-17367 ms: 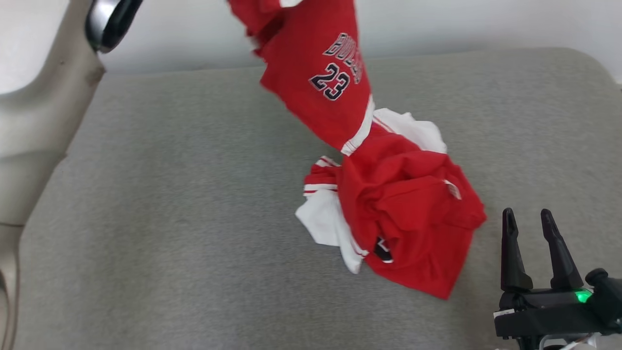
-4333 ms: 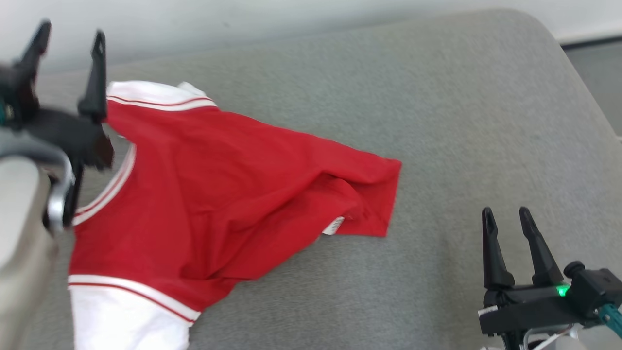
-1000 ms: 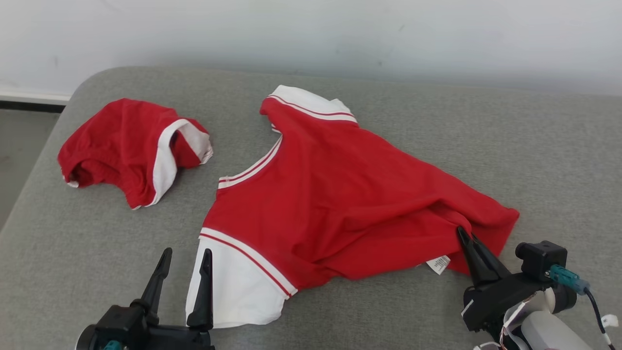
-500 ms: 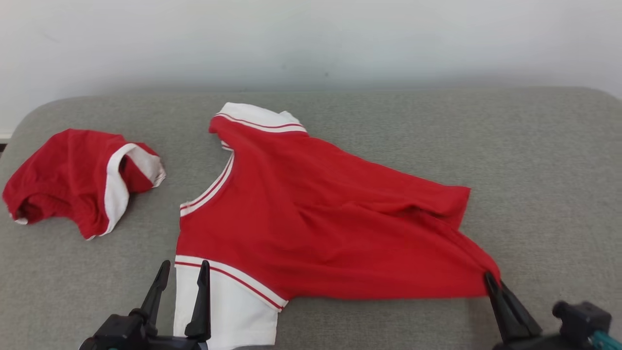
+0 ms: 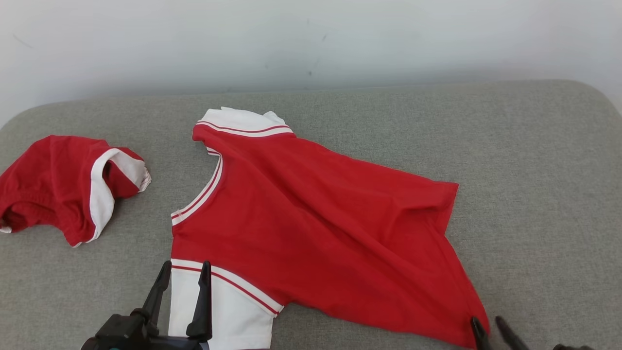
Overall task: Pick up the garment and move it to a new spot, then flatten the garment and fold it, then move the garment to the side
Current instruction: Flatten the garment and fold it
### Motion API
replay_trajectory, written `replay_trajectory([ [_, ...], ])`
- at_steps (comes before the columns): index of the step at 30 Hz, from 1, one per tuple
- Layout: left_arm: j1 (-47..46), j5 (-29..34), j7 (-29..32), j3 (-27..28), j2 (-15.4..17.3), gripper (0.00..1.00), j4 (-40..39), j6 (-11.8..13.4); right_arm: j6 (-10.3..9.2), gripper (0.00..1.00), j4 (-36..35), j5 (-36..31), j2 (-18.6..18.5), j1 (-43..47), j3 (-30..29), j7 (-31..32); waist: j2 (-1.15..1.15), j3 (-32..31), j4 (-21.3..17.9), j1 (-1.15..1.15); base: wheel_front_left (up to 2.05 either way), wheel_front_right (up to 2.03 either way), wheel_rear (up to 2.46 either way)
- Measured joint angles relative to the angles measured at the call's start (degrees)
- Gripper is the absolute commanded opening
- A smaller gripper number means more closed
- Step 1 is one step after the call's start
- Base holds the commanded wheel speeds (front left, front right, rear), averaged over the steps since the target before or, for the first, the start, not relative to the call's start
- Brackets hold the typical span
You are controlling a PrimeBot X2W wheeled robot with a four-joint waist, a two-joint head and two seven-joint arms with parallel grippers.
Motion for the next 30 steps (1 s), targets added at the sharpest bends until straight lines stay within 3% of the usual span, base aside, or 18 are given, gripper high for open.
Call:
replay_trajectory([
  [11,-0.12,0.59,0.01,0.59,0.00,1.00,-0.41,-0.24,0.00,1.00,-0.15,-4.97,-3.28,-8.84,-4.23,0.45,0.00,-0.15,1.33,0.00,0.00,0.00,0.00],
  [30,-3.03,-0.66,0.00,-2.75,0.02,1.00,-1.45,0.89,0.00,1.00,19.68,-6.56,-8.28,-32.31,-4.45,8.60,0.00,3.84,8.42,0.00,0.00,0.00,0.00],
])
